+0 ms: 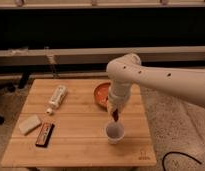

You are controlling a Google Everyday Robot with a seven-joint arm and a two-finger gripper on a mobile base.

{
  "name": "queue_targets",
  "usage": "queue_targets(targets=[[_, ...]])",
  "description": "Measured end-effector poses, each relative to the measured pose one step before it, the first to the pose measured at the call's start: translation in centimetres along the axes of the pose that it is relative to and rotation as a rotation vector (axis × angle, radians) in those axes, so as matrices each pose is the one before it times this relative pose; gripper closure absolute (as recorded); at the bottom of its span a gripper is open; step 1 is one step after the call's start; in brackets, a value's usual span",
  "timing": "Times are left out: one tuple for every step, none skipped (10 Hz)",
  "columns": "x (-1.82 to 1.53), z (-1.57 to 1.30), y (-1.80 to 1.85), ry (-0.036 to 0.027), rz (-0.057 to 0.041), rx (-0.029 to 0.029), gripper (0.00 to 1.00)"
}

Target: Place the pepper in the ceramic cup

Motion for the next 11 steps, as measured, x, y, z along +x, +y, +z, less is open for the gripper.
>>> queue_targets(targets=[[0.975,0.134,-0.006,0.00531,0.00118,-0.00083,1.00],[1.583,0.517,0.354,0.00314,0.00589,-0.00445,1.00],[0.992,0.309,-0.026,0.00099,0.01040,-0.00089,1.00],[0.697,0.308,-0.222,0.00061,0.01180,0.00008,1.00],[-0.016,0.401,0.066,0.00153,0.00109,-0.00045,1.00],[-0.211,0.354,0.219,0.00199,-0.00301,0.00081,1.00],[-0.199,0.187,0.120,-0.00131,-0.00241,0.00177,1.00],[0.001,0.015,-0.006,-0.00004,-0.00125,0.00318,0.95],[0.052,-0.005,-0.049,-0.00015,-0.00088,0.00198,0.86],[-0.023,-0.019,0.001,-0.00221,-0.00149,0.00130,0.75],[-0.207,0.009,0.152,-0.00292,-0.00089,0.00026,0.65]])
